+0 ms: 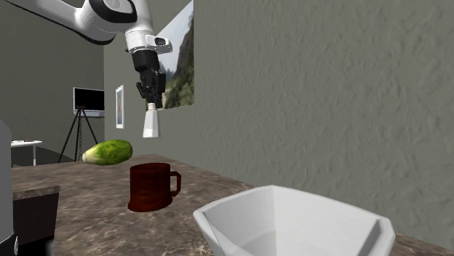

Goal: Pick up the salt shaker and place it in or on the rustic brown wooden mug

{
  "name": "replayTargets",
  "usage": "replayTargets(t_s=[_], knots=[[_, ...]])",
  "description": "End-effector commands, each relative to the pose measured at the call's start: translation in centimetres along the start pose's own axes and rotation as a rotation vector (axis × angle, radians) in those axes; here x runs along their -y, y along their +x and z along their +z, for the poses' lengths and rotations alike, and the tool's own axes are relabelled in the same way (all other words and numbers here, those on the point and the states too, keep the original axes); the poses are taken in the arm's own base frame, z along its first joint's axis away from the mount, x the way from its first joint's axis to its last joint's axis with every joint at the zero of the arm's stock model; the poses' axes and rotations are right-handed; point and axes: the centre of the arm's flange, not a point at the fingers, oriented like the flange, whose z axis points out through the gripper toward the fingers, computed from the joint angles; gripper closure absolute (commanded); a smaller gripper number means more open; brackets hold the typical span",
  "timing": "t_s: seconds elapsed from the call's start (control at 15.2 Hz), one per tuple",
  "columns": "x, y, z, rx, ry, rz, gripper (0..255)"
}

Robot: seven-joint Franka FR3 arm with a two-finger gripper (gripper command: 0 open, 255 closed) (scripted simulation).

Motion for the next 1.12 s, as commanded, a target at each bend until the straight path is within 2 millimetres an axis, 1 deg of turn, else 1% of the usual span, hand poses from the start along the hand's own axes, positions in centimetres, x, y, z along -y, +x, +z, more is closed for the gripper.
replayTargets(t_s=[0.0, 1.06], knots=[[0.2, -0.3, 1.0, 0.000, 0.000, 0.000, 255], [1.2, -1.6, 9.2, 0.000, 0.000, 0.000, 255]])
